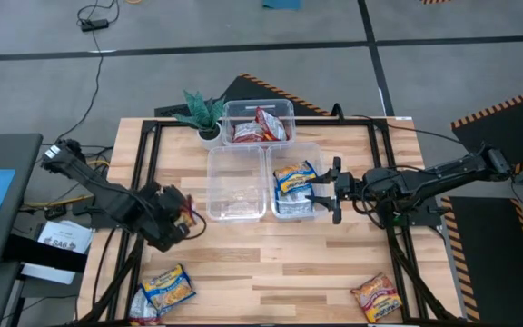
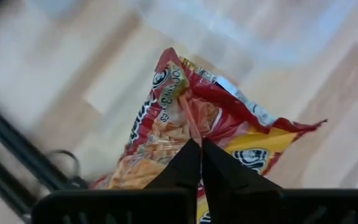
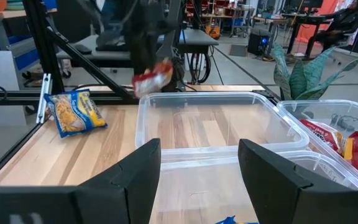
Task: Sort Maruchan noodles
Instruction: Put the red noodle pack into the bottom left transparent bin
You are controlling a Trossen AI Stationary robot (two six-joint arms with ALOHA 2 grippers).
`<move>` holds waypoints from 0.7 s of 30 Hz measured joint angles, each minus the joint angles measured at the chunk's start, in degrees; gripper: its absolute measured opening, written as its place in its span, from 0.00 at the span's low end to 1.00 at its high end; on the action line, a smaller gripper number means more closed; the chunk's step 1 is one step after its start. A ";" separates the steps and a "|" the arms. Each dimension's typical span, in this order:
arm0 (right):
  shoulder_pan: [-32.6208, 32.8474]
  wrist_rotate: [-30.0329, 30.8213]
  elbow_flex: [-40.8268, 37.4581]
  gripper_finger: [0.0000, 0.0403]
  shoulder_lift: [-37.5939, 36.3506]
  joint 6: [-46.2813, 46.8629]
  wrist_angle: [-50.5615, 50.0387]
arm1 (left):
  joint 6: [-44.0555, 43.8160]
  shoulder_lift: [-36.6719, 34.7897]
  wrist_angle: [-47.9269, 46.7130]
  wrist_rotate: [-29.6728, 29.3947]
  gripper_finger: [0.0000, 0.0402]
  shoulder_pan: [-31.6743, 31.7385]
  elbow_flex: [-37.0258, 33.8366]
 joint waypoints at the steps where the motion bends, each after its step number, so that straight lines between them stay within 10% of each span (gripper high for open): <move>1: -0.02 0.00 0.00 0.59 0.00 -0.02 0.02 | -0.01 0.00 -1.77 -1.56 0.00 0.05 1.74; 12: 0.00 0.02 0.00 0.59 0.00 0.02 0.02 | 27.73 -0.02 10.62 -20.77 0.00 7.93 9.39; 21: -0.01 0.02 0.00 0.59 0.00 0.04 0.01 | 61.24 0.00 51.40 -4.30 0.00 21.94 -0.04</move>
